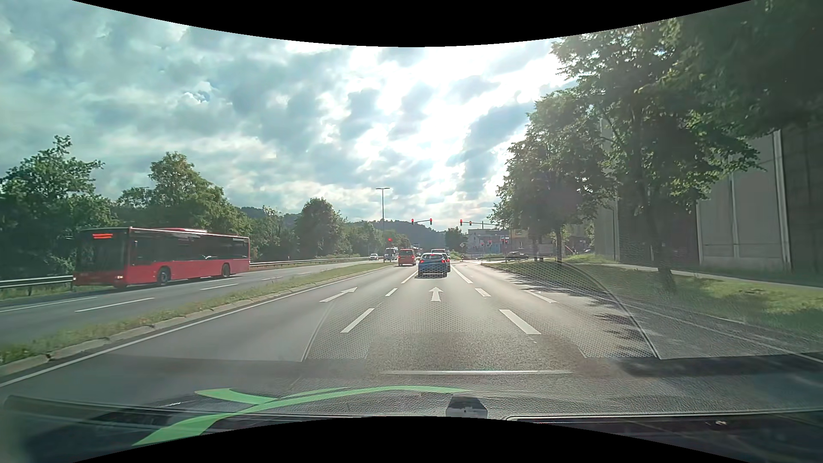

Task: Follow the waypoints while adhering to traffic rules and regulations

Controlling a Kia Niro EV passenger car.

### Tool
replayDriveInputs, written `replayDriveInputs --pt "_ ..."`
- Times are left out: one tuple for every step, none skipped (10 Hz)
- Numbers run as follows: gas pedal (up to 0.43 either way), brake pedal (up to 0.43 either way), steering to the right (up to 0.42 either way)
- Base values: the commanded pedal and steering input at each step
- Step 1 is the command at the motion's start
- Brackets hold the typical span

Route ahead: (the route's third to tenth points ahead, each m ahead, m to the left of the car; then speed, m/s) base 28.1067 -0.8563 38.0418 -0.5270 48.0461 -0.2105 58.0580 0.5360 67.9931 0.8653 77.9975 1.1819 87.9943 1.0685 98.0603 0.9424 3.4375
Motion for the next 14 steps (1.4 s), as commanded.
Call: replayDriveInputs --pt "0.000 0.000 0.000" --pt "0.000 0.000 0.000" --pt "0.000 0.000 0.000" --pt "0.000 0.000 0.000" --pt "0.000 0.000 0.000" --pt "0.000 0.000 0.002" --pt "0.000 0.000 0.003" --pt "0.000 0.000 0.003" --pt "0.000 0.000 0.003" --pt "0.000 0.000 0.003" --pt "0.000 0.000 0.003" --pt "0.000 0.000 0.003" --pt "0.000 0.000 0.003" --pt "0.000 0.000 0.003"
